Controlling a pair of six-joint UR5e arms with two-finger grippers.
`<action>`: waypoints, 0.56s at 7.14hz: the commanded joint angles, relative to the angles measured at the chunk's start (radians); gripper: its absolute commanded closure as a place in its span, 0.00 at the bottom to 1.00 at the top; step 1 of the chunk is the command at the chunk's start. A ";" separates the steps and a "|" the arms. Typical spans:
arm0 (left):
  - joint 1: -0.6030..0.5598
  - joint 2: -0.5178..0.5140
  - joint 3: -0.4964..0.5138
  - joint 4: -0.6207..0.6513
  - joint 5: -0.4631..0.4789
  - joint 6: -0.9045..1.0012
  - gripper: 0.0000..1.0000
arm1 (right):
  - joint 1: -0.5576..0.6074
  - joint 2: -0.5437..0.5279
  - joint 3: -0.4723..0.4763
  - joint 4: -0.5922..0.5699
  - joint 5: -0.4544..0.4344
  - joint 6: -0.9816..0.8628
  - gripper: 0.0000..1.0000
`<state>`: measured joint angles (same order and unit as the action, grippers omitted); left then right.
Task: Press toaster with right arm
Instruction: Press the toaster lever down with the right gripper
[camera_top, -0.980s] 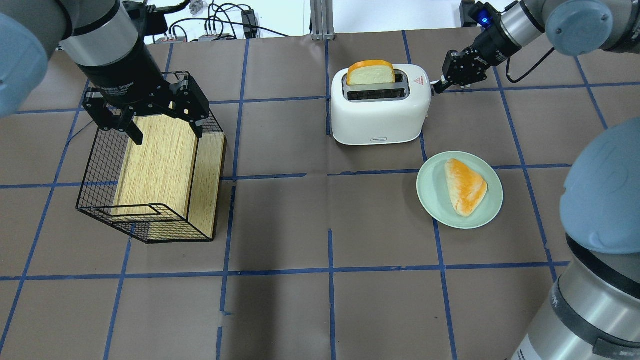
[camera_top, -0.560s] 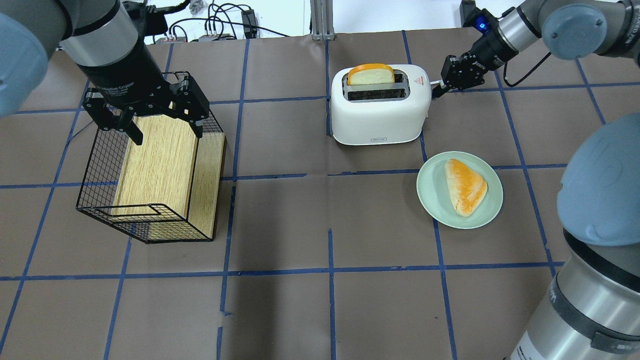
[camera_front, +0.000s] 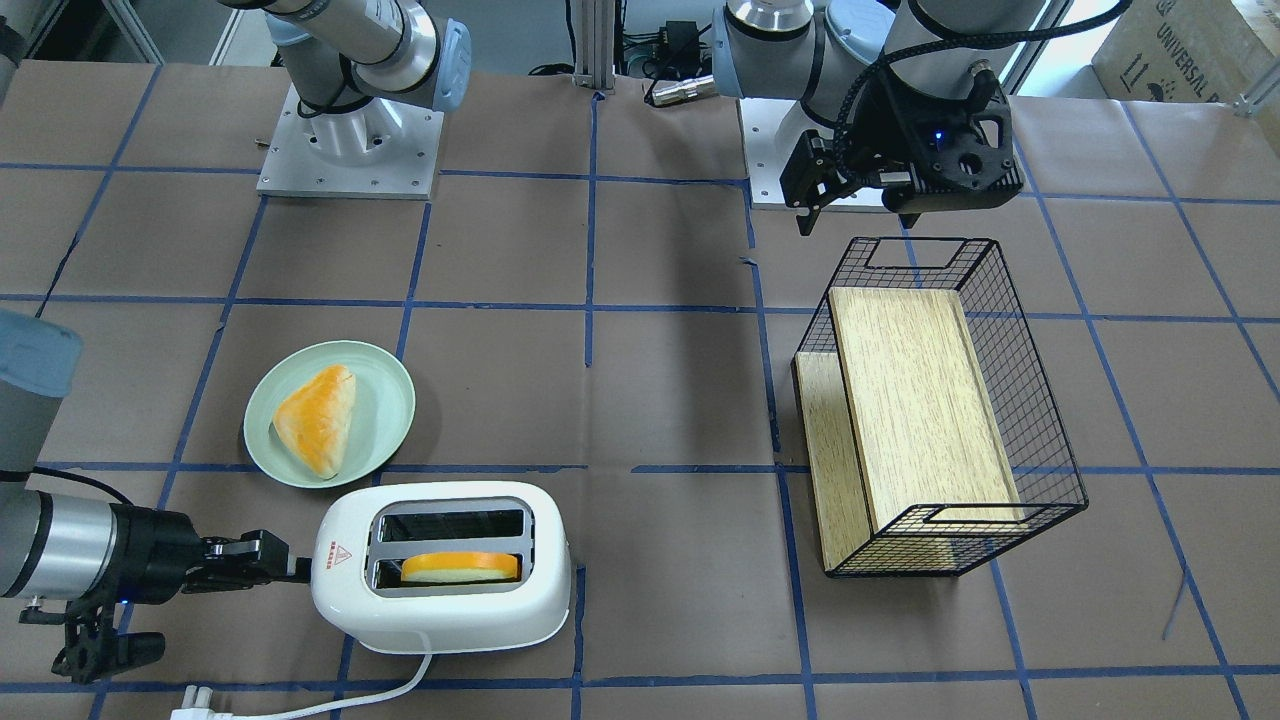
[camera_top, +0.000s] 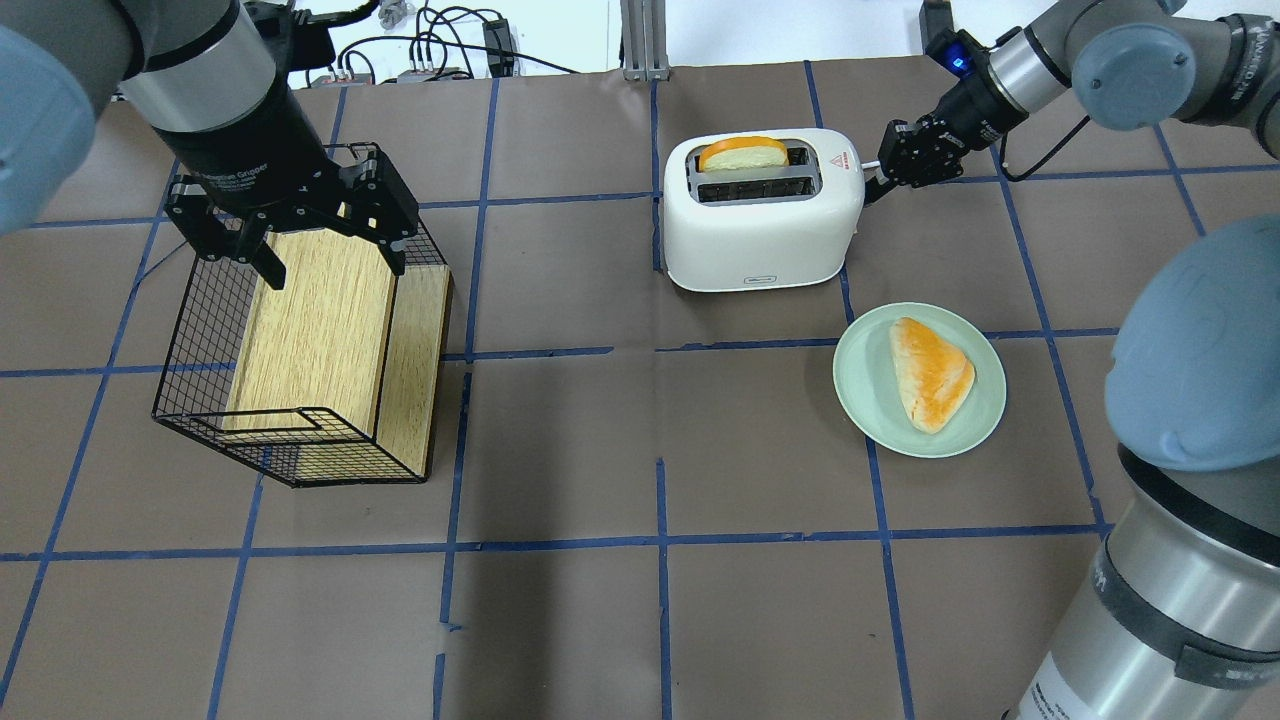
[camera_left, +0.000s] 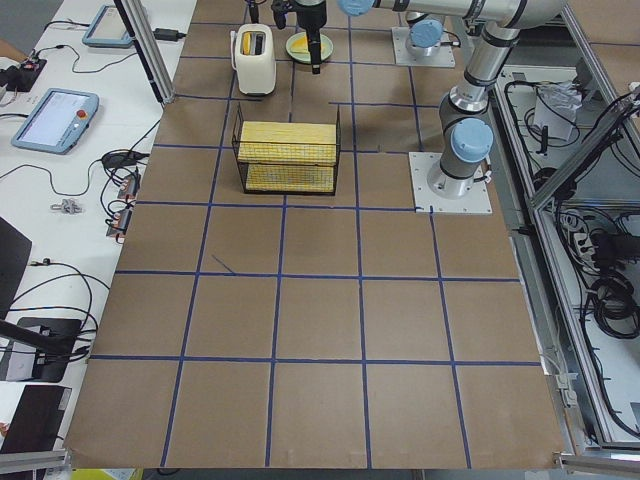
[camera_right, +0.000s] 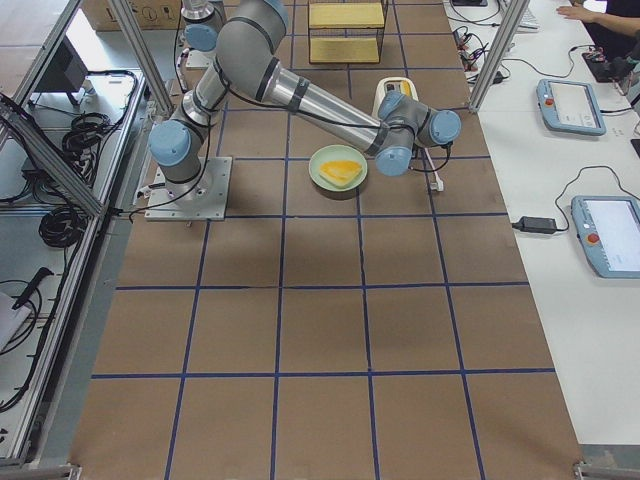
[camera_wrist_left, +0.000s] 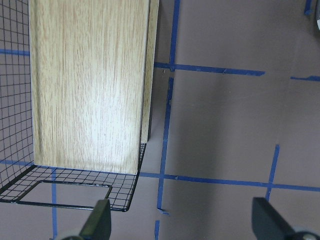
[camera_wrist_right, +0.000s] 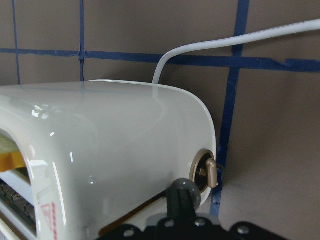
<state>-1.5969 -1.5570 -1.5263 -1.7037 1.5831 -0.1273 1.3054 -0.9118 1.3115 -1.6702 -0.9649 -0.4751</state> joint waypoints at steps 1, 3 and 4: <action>0.000 0.000 0.000 -0.001 0.000 0.000 0.00 | 0.002 0.011 -0.003 -0.014 0.000 0.001 1.00; 0.000 0.000 0.000 0.001 0.000 0.000 0.00 | 0.006 -0.002 -0.009 -0.014 -0.014 0.039 0.98; 0.000 0.000 0.000 -0.001 0.000 0.000 0.00 | 0.015 -0.018 -0.035 -0.014 -0.073 0.059 0.42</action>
<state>-1.5969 -1.5570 -1.5263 -1.7036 1.5831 -0.1273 1.3120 -0.9138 1.2983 -1.6841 -0.9882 -0.4415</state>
